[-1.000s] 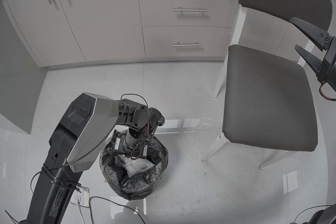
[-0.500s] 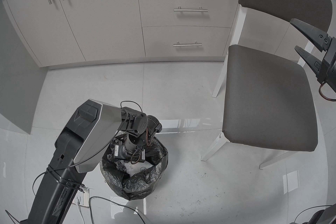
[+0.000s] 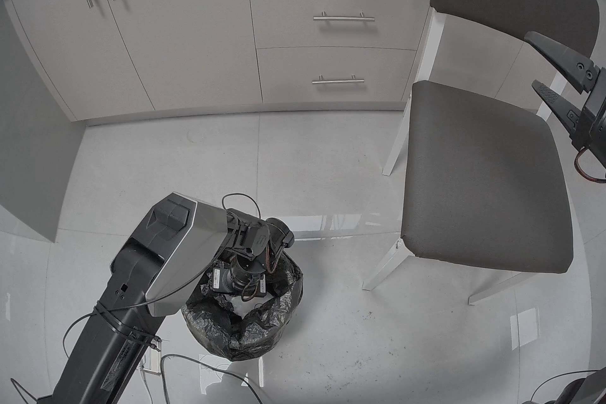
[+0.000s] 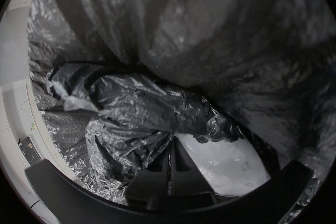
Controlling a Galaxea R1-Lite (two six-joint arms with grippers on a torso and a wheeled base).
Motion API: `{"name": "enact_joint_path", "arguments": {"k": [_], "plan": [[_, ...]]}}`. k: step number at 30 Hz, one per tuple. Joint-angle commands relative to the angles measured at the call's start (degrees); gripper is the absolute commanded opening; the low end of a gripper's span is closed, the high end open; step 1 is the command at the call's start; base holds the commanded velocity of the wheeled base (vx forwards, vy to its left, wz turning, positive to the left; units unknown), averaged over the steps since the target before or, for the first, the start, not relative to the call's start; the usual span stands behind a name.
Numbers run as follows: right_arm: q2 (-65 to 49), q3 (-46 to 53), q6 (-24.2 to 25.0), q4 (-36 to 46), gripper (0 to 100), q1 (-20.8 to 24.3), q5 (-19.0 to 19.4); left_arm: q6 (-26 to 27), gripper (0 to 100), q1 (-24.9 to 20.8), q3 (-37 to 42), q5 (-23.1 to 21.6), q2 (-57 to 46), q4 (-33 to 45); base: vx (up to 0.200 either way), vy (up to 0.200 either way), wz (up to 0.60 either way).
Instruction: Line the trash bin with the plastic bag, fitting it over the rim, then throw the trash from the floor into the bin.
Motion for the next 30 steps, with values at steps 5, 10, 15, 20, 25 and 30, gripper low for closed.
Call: {"name": "enact_joint_path", "arguments": {"k": [5,10,15,20,25,30], "plan": [[0.18,0.05,0.00,-0.11,100,0.00,0.02,-0.03,0,0.28,0.01,0.15,1.69,-0.19,0.000,0.000,0.00],[0.26,0.05,0.00,-0.11,100,0.00,0.02,-0.03,0,0.54,0.01,0.23,2.66,-1.07,0.000,0.000,0.00],[0.26,0.22,0.00,-0.11,100,0.00,0.11,-0.03,0,0.81,0.01,0.15,3.10,-1.33,0.000,0.000,0.00],[0.00,0.31,-0.09,-0.11,100,0.00,0.28,-0.03,0,1.16,0.01,0.15,3.89,-1.60,0.000,0.000,0.00],[0.00,0.31,-0.09,-0.11,100,0.00,0.28,-0.03,0,1.16,0.01,0.15,4.77,-2.30,0.000,0.000,0.00],[-0.09,0.31,-0.09,-0.11,100,0.00,0.28,0.06,0,0.89,0.01,0.23,5.39,-2.56,0.000,0.000,0.00]]}}
